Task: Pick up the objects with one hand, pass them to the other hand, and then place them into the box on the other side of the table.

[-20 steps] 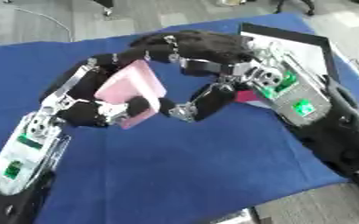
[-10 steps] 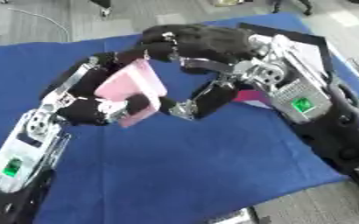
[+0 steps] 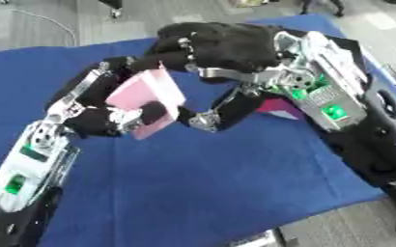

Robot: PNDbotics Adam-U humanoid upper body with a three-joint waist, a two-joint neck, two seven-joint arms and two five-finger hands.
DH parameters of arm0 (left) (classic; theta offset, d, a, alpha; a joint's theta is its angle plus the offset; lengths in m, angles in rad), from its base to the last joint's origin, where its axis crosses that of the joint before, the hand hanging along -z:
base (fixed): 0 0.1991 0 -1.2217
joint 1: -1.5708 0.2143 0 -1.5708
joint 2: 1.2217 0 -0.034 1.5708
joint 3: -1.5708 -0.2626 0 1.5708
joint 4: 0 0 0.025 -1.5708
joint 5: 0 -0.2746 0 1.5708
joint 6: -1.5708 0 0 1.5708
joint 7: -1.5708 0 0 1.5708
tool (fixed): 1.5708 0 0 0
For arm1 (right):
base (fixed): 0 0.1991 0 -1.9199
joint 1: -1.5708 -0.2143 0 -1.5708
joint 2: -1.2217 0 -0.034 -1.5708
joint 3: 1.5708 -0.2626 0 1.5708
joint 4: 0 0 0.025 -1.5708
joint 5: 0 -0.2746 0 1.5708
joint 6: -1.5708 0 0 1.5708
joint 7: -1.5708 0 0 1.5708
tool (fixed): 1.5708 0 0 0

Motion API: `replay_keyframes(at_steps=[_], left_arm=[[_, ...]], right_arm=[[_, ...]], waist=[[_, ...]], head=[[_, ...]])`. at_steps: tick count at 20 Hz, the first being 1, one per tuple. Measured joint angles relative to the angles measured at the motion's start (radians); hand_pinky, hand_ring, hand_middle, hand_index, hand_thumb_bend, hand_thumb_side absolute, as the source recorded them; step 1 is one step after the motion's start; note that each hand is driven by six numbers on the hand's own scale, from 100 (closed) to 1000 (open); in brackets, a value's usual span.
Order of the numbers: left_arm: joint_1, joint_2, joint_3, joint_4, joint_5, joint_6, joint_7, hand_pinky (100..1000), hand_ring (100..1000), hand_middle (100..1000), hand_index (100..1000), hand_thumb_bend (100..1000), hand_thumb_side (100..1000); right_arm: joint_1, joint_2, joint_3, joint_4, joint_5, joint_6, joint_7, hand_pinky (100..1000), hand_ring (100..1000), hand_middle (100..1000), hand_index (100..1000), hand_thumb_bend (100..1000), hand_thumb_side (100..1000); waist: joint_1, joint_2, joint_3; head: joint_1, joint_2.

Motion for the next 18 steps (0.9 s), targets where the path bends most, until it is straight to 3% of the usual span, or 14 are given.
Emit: replay_keyframes(at_steps=[9, 14, 18], left_arm=[[0.000, -0.010, 0.004, 0.015, 0.020, -0.007, 0.029, 558, 389, 352, 539, 361, 232], [0.000, -0.010, 0.005, 0.015, 0.026, -0.006, 0.032, 565, 396, 357, 545, 369, 240], [0.000, -0.010, 0.005, 0.014, 0.026, -0.006, 0.031, 572, 405, 365, 553, 398, 251]], right_arm=[[-0.014, 0.010, 0.004, -0.007, 0.099, -0.007, 0.044, 1000, 868, 863, 895, 100, 475], [-0.012, 0.010, 0.005, -0.007, 0.128, -0.017, 0.008, 1000, 872, 893, 917, 123, 553], [-0.013, 0.010, 0.005, -0.007, 0.161, -0.024, 0.026, 1000, 869, 886, 906, 137, 604]], waist=[[0.000, 0.005, -0.003], [0.000, 0.005, -0.003], [0.000, 0.005, -0.003]], head=[[-0.004, 0.000], [-0.008, 0.000], [-0.011, 0.000]])
